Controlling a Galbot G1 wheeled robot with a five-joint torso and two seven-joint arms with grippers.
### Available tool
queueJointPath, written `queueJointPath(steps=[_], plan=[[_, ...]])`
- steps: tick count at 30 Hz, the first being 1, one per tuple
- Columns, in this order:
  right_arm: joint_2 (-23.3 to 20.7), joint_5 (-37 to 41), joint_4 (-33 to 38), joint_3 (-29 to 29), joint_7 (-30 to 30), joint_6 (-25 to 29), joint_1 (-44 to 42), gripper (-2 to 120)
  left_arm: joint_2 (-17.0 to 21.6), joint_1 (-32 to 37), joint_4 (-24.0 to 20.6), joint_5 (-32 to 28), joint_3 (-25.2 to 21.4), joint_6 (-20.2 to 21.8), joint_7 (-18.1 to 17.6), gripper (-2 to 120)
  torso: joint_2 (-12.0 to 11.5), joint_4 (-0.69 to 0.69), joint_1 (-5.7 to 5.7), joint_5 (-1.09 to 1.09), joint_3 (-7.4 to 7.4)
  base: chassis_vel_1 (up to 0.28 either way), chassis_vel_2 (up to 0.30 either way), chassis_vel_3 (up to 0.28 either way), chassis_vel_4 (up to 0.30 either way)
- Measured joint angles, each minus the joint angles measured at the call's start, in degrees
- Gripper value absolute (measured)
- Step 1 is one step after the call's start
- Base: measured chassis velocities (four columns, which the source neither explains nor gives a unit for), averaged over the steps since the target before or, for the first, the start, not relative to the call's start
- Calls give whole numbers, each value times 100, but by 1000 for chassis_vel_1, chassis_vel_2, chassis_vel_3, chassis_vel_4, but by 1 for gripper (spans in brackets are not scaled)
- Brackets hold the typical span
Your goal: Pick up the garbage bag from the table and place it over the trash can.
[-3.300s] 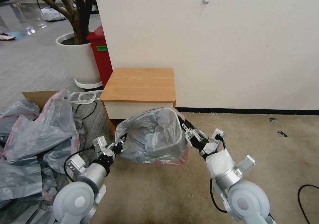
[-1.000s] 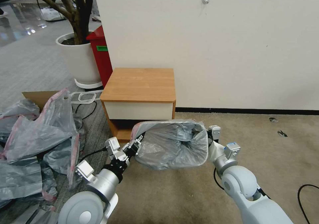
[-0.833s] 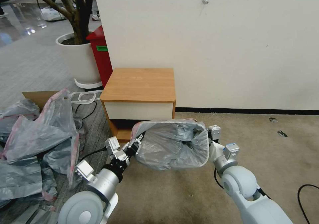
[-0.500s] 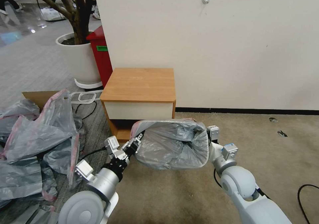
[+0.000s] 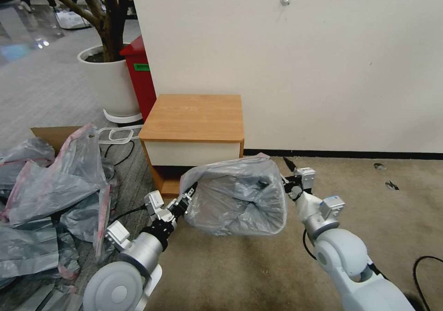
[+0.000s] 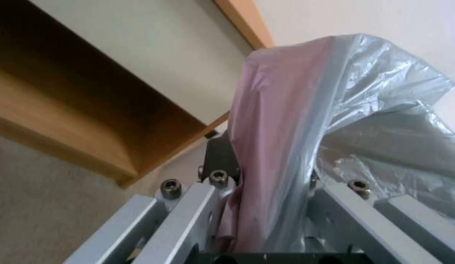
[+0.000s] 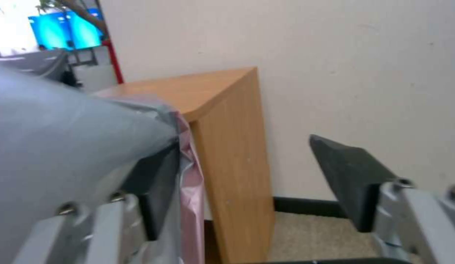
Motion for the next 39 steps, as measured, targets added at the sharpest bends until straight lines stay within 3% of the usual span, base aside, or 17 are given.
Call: queueJointPath(steps=[1, 3, 9, 11, 20, 25, 28, 34, 39], plan=[[0, 0, 0, 0, 0, 0, 0, 69, 0, 0, 0, 0, 0, 0, 0, 9, 0, 0, 0, 0, 0, 0, 0, 0, 0], [-134, 145, 199, 163, -232, -124, -195, 85, 9, -31, 26, 23, -30, -2, -60, 8, 0, -1, 0, 0, 0, 0, 0, 0, 0], [-298, 113, 132, 209, -281, -371, -197, 100, 46, 29, -90, -45, -60, -8, -30, 8, 0, 0, 0, 0, 0, 0, 0, 0, 0], [-332, 106, 95, 184, -254, -471, -166, 100, 50, 34, -110, -71, -61, -9, -9, 8, 0, -1, 0, 0, 0, 0, 0, 0, 0], [-743, 962, 30, -41, 204, -1971, 184, 100, 103, 25, -177, -293, -129, -71, 82, 9, 0, 0, 0, 0, 0, 0, 0, 0, 0], [-906, 1044, 81, 13, 342, -2459, 232, 100, 98, -28, -183, -370, -189, -94, 84, 9, 0, -1, 0, 0, 0, 0, 0, 0, 0], [-999, 1506, 269, 131, 482, -2829, 204, 100, 92, -90, -179, -446, -281, -133, 84, 9, 0, 0, 0, 1, 0, 0, 0, 0, 0], [-1073, 2227, 545, 276, 633, -3164, 163, 100, 110, -129, -110, -468, -346, -165, 84, 9, 0, 0, 0, -1, 0, 0, 0, 0, 0], [-1028, 2368, 684, 342, 648, -3170, 149, 100, 99, -131, -31, -467, -341, -181, 70, 9, 0, 0, 0, 0, 0, 0, 0, 0, 0]])
